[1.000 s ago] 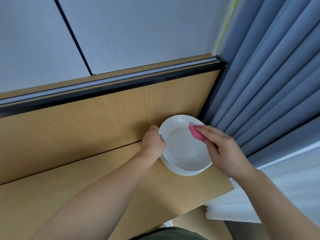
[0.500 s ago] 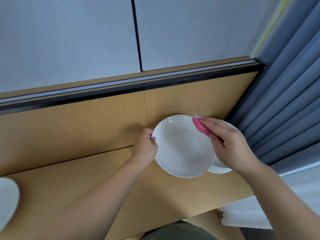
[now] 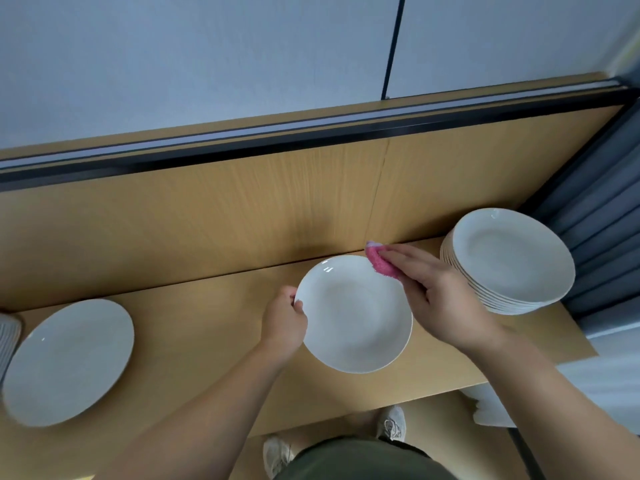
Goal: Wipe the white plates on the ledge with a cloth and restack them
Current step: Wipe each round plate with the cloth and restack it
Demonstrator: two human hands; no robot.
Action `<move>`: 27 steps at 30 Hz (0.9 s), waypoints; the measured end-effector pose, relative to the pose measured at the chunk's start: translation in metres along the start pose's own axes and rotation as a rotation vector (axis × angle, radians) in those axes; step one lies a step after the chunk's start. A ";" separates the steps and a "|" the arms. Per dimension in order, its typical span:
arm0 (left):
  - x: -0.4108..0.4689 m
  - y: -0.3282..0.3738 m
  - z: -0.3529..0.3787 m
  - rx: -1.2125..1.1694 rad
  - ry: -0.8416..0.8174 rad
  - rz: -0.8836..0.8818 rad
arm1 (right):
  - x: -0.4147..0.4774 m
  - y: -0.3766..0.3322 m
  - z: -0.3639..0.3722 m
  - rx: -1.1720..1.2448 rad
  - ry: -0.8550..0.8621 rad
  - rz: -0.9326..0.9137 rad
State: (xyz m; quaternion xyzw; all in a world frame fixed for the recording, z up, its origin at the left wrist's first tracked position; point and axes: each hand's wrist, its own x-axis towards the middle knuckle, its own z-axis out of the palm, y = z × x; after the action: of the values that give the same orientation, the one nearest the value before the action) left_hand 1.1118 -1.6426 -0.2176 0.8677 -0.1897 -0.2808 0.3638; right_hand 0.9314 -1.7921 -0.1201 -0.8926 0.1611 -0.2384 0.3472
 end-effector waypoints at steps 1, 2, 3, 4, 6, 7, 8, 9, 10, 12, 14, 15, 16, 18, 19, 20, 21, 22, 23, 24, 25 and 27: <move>0.000 -0.005 0.000 0.001 0.003 -0.013 | -0.002 0.000 0.004 -0.006 -0.017 0.001; 0.000 -0.010 0.000 0.000 0.006 -0.024 | -0.003 0.000 0.007 -0.011 -0.032 0.004; 0.000 -0.012 0.001 -0.004 0.009 -0.032 | -0.005 0.000 0.010 -0.017 -0.040 0.006; 0.001 -0.014 0.003 -0.010 0.010 -0.039 | -0.007 0.001 0.012 -0.025 -0.043 0.010; 0.003 -0.017 0.007 -0.027 0.016 -0.051 | -0.009 0.002 0.015 -0.043 -0.046 0.026; 0.004 -0.018 0.009 -0.033 0.019 -0.054 | -0.010 0.004 0.016 -0.048 -0.049 0.034; 0.004 -0.020 0.011 -0.037 0.021 -0.057 | -0.010 0.006 0.017 -0.050 -0.053 0.036; 0.004 -0.021 0.012 -0.038 0.022 -0.061 | -0.011 0.008 0.018 -0.051 -0.059 0.034; 0.004 -0.023 0.014 -0.038 0.025 -0.066 | -0.010 0.010 0.020 -0.053 -0.065 0.030; 0.004 -0.026 0.017 -0.039 0.029 -0.072 | -0.009 0.015 0.024 -0.060 -0.070 0.028; 0.003 -0.028 0.020 -0.034 0.030 -0.079 | -0.008 0.022 0.030 -0.061 -0.073 0.036; 0.003 -0.029 0.021 -0.032 0.033 -0.082 | -0.007 0.025 0.034 -0.058 -0.075 0.038; 0.003 -0.030 0.022 -0.032 0.036 -0.087 | -0.007 0.029 0.038 -0.056 -0.077 0.040; 0.004 -0.032 0.023 -0.037 0.035 -0.090 | -0.006 0.037 0.048 -0.060 -0.092 0.046; 0.005 -0.032 0.023 -0.041 0.028 -0.087 | -0.005 0.040 0.052 -0.064 -0.101 0.046; 0.005 -0.033 0.023 -0.044 0.020 -0.079 | -0.003 0.042 0.057 -0.066 -0.109 0.042; 0.005 -0.034 0.021 -0.044 0.009 -0.069 | -0.002 0.044 0.061 -0.064 -0.117 0.038; 0.005 -0.034 0.019 -0.040 -0.006 -0.057 | 0.000 0.045 0.064 -0.064 -0.124 0.036; 0.004 -0.035 0.016 -0.022 -0.023 -0.044 | 0.001 0.044 0.067 -0.063 -0.127 0.034; 0.004 -0.036 0.014 0.011 -0.045 -0.032 | 0.003 0.045 0.070 -0.061 -0.128 0.030; 0.003 -0.037 0.011 0.051 -0.067 -0.018 | 0.005 0.046 0.074 -0.058 -0.129 0.027; 0.001 -0.042 0.005 0.095 -0.115 0.012 | 0.009 0.052 0.083 -0.067 -0.149 0.024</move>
State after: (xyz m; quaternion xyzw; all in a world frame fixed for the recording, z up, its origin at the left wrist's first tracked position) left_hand 1.1150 -1.6181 -0.2518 0.8653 -0.2287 -0.3184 0.3123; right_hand 0.9775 -1.7876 -0.2071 -0.9169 0.1535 -0.1618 0.3310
